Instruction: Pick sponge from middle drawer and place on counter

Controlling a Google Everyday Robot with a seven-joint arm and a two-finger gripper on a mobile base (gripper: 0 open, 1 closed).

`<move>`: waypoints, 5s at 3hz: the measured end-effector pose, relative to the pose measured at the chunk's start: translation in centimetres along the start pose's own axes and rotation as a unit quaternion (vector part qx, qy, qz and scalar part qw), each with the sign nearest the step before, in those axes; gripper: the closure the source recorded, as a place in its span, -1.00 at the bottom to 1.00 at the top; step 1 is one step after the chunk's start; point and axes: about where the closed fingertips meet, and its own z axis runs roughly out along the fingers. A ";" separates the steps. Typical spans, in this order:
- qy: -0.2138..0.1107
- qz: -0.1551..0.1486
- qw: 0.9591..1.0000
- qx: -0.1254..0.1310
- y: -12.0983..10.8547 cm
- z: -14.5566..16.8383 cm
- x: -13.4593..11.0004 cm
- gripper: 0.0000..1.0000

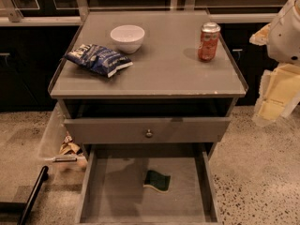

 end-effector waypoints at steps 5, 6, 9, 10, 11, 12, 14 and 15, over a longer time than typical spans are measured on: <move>-0.042 -0.010 0.998 -0.055 5.6 10.5 1.5 -1.00; -0.042 -0.009 0.998 -0.055 5.6 10.5 1.5 -1.00; -0.087 0.005 0.991 -0.099 10.9 24.3 0.9 -1.00; -0.102 -0.004 0.990 -0.099 12.2 28.6 0.3 -1.00; -0.121 0.000 0.986 -0.111 13.6 33.0 0.8 -1.00; -0.121 0.000 0.986 -0.111 13.6 33.0 0.8 -1.00; -0.143 -0.014 0.986 -0.087 15.4 37.0 -0.7 -1.00; -0.160 -0.024 0.985 -0.058 15.5 40.7 -2.5 -1.00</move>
Offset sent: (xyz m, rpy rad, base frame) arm -0.0083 0.0132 -0.0281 0.0380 0.0113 0.0264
